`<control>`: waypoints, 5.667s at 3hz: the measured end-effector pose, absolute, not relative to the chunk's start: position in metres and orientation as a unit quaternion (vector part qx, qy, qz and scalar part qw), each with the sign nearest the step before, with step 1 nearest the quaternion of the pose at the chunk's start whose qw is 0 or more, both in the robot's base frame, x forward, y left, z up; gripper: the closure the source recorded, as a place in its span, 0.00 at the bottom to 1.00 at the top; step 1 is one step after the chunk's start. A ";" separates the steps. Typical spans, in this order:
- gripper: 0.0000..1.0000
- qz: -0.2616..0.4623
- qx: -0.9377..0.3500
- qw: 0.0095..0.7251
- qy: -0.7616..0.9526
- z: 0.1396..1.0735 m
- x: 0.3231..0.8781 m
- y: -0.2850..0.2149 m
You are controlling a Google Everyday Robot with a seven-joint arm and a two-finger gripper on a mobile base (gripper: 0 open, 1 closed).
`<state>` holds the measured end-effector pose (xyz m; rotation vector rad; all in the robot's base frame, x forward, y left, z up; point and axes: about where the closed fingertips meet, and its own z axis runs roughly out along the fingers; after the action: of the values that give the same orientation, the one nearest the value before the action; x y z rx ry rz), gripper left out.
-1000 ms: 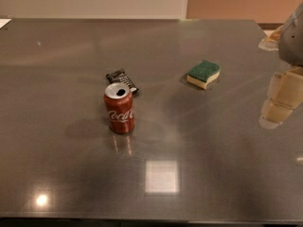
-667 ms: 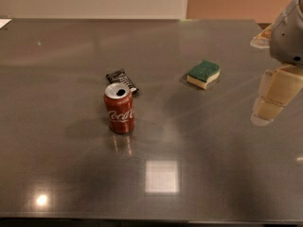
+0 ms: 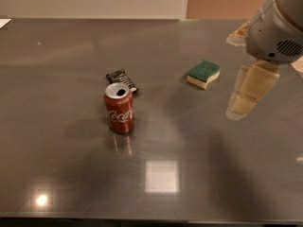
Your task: Knock coke can over
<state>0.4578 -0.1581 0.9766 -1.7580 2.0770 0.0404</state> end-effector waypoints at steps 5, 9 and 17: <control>0.00 0.147 -0.632 0.299 0.700 0.935 0.486 -0.021; 0.00 0.235 -0.627 0.314 0.674 0.906 0.481 0.060; 1.00 0.077 -0.679 0.183 0.707 0.923 0.469 -0.013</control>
Offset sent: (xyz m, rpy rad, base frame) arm 0.0244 0.0787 -0.0199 0.2518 -0.0207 0.0791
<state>0.4690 -0.0126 0.9235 -1.9166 1.9937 0.2174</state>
